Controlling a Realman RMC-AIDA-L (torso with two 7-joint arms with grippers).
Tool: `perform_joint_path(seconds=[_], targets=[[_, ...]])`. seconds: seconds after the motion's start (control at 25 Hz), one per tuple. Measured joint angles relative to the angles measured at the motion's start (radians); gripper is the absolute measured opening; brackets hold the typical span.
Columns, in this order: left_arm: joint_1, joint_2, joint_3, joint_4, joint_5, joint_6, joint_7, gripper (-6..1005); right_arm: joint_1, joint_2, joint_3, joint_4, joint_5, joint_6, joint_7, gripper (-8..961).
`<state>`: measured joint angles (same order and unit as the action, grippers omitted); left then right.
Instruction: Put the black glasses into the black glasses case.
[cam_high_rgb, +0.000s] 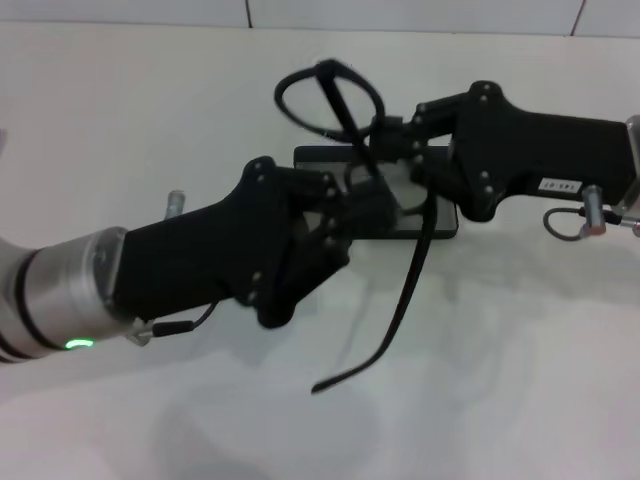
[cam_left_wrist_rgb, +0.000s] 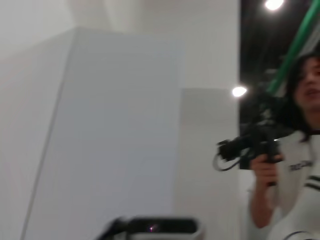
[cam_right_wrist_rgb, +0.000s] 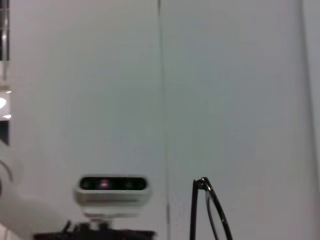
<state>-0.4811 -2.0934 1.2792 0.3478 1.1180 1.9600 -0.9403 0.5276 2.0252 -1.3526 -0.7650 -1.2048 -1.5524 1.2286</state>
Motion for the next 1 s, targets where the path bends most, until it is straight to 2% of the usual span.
perform_joint_path(seconds=[0.2,0.44,0.76,0.88,1.0], targets=[[0.012,0.003,-0.012,0.000,-0.006,0.029,0.006,65,-0.007,-0.005,0.038,0.027,0.028,0.000,-0.030,57],[0.029,0.003,-0.026,-0.009,-0.018,0.012,0.007,65,-0.020,-0.005,0.144,0.040,0.065,-0.110,-0.034,57],[0.005,0.000,-0.010,-0.039,0.003,-0.020,0.008,65,-0.021,-0.003,0.159,0.048,0.242,-0.251,-0.093,57],[-0.028,-0.006,0.052,-0.037,0.022,-0.020,0.035,65,-0.003,0.001,0.135,0.102,0.325,-0.257,-0.155,57],[-0.068,-0.011,0.138,-0.040,0.015,-0.021,0.073,65,0.051,0.002,0.082,0.193,0.399,-0.257,-0.229,57]])
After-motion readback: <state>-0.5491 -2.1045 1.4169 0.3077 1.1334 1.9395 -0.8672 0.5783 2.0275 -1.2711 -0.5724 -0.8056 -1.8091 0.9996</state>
